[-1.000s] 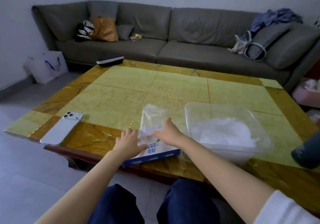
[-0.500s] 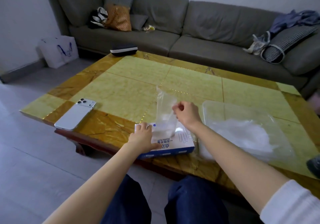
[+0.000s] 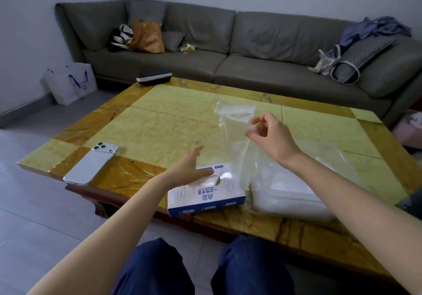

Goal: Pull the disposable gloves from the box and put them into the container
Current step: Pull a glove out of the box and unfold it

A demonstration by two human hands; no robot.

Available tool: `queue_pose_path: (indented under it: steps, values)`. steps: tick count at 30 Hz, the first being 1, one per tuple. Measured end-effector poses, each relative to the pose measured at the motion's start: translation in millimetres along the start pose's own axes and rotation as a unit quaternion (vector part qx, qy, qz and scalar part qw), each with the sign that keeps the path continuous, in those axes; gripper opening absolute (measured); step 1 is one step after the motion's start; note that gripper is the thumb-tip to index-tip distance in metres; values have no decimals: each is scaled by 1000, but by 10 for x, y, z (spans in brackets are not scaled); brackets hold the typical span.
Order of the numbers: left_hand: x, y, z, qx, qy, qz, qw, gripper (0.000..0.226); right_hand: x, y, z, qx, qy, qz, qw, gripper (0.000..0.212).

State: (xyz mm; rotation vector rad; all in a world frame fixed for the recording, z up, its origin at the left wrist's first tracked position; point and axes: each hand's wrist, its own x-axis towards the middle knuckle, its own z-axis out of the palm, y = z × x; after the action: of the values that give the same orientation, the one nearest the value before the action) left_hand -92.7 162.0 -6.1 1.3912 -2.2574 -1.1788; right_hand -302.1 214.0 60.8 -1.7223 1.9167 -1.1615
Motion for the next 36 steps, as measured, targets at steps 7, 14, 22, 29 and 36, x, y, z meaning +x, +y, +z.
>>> queue_pose_path:
  steps: [7,14,22,29,36]
  values:
    - [-9,690,-162,-187,-28,120,975,28,-226,130,-148,-48,-89,-43,994,30]
    - [85,933,-113,-199,54,170,964,5,-290,298,-351,-7,-182,109,977,73]
    - [162,930,-83,-142,70,171,972,5,-294,539,-671,130,-246,133,951,33]
    - [248,998,-97,-101,-49,110,988,26,-286,630,-669,161,-207,107,959,28]
    - [453,1247,10,-11,-61,117,991,10,-328,635,-739,71,-207,104,970,24]
